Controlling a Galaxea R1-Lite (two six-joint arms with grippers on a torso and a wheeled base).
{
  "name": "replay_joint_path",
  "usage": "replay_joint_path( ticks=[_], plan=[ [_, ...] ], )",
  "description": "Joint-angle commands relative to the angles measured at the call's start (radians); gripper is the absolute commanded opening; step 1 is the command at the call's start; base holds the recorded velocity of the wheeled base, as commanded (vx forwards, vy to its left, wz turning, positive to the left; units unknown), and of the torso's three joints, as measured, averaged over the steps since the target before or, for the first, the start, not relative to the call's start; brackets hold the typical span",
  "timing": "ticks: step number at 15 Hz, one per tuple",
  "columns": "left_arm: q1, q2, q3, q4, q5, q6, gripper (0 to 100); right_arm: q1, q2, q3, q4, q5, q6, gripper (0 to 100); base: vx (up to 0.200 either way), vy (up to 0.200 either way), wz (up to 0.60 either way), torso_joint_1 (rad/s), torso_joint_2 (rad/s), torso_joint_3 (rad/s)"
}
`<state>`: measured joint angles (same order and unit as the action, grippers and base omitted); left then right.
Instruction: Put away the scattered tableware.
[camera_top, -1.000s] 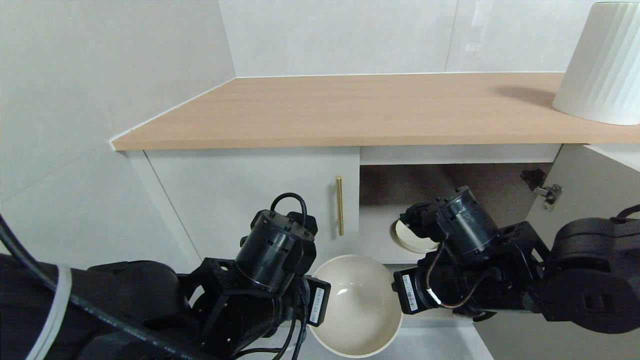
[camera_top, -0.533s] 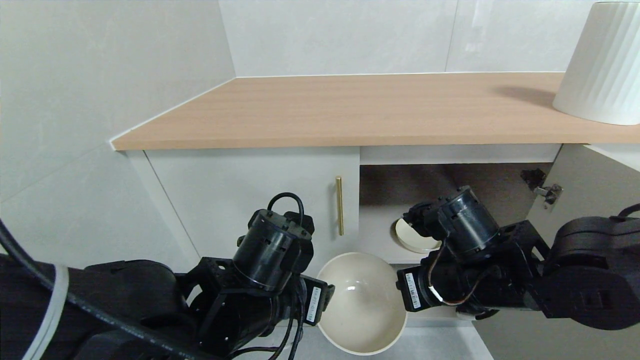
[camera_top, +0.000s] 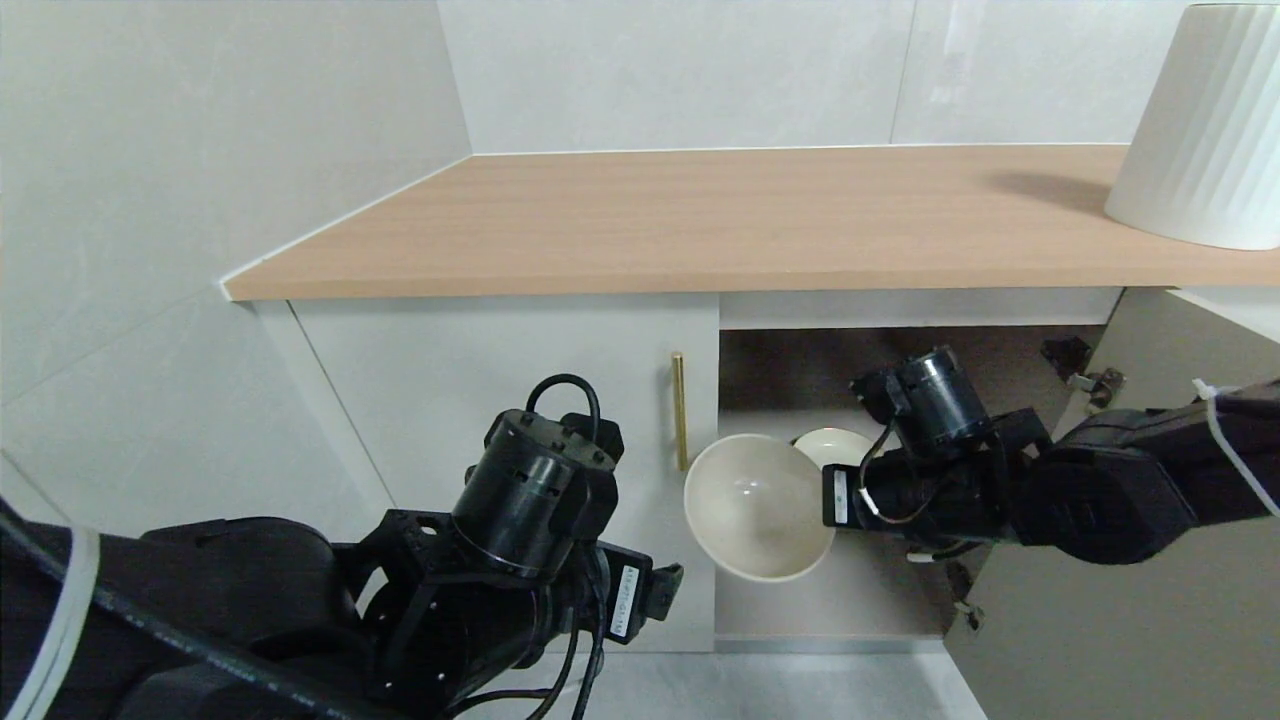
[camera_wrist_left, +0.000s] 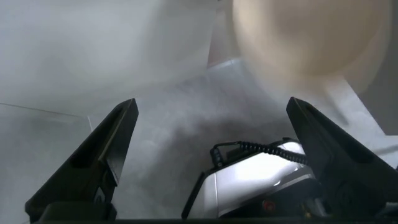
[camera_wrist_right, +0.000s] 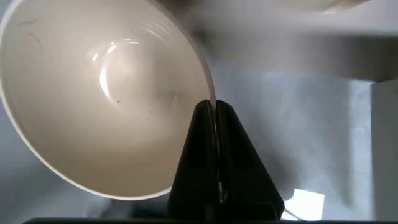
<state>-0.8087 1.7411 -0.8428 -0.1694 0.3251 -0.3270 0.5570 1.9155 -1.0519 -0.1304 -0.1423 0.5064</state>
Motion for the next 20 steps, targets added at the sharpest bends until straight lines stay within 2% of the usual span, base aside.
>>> replay_joint_path(
  ticks=[1, 3, 11, 17, 20],
  plan=[
    [0.000, -0.006, 0.001, -0.001, -0.001, -0.009, 100, -0.100, 0.082, -0.013, -0.058, -0.003, 0.029, 0, 0.000, 0.000, 0.00, 0.000, 0.00, 0.000],
    [0.000, -0.005, -0.001, 0.001, -0.001, -0.023, 100, -0.155, 0.091, -0.010, -0.127, -0.005, 0.037, 0, 0.000, 0.000, 0.00, 0.000, 0.00, 0.000],
    [0.000, -0.005, -0.001, 0.001, -0.001, -0.023, 100, -0.252, 0.215, -0.019, -0.342, -0.034, 0.072, 0, 0.000, 0.000, 0.00, 0.000, 0.00, 0.000],
    [0.000, -0.006, -0.001, 0.001, -0.001, -0.023, 100, -0.284, 0.272, -0.042, -0.373, -0.062, 0.077, 0, 0.000, 0.000, 0.00, 0.000, 0.00, 0.000],
    [0.000, -0.006, -0.001, 0.001, -0.001, -0.023, 100, -0.304, 0.329, -0.088, -0.379, -0.115, 0.077, 0, 0.000, 0.000, 0.00, 0.000, 0.00, 0.000]
  ],
)
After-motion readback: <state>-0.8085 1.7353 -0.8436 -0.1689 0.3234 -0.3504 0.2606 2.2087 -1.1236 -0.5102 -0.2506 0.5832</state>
